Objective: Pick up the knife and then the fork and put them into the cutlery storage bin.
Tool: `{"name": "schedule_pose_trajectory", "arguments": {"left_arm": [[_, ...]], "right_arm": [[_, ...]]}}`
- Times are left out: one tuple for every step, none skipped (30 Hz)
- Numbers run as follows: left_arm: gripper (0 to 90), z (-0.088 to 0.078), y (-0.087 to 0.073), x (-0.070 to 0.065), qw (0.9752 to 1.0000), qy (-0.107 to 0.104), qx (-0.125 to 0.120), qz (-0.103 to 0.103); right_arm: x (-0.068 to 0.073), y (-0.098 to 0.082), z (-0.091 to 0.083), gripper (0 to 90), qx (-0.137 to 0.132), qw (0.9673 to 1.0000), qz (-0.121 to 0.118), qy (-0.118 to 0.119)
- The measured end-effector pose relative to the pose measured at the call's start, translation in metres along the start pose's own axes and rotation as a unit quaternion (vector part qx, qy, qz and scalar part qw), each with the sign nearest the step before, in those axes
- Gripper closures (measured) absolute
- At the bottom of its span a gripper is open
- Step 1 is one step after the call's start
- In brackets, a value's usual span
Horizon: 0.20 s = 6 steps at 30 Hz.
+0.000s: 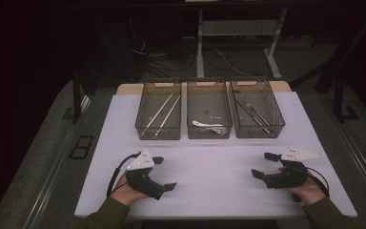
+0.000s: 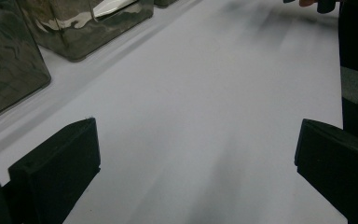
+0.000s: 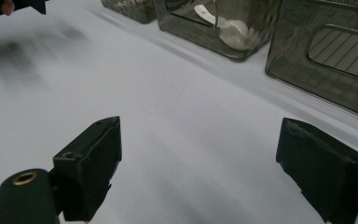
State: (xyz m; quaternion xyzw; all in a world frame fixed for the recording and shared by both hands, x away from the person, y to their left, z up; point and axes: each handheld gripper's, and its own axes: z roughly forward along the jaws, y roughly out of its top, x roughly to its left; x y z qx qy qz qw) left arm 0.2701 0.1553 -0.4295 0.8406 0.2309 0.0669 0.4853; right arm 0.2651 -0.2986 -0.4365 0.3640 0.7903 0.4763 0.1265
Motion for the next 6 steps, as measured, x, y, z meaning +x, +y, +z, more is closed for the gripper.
{"name": "schedule_pose_trajectory", "arguments": {"left_arm": [[0.0,0.0000,0.0000,0.0000,1.0000,0.000,0.000,0.000],[0.0,0.0000,-0.0001,0.0001,1.0000,0.001,0.001,0.001],[0.0,0.0000,-0.0002,0.0002,1.0000,0.001,0.002,0.000],[0.0,0.0000,-0.0002,0.0003,1.0000,0.001,0.002,0.000],[0.0,-0.0001,-0.0002,0.0004,1.0000,0.001,0.002,0.000],[0.0,0.0000,-0.0002,0.0006,1.0000,0.002,0.002,0.000]], "right_arm": [[-0.0003,-0.0003,-0.0002,14.1,0.002,1.0000,0.000,-0.001],[-0.0006,-0.0006,-0.0004,14.1,0.002,1.0000,0.000,-0.002],[-0.0009,-0.0009,-0.0007,14.1,0.001,1.0000,0.000,-0.002],[-0.0011,-0.0012,-0.0011,14.1,0.001,1.0000,0.000,-0.001],[-0.0011,-0.0013,-0.0012,14.1,0.000,1.0000,0.001,-0.001],[-0.0011,-0.0014,-0.0014,14.1,0.000,1.0000,0.002,-0.001]]}}
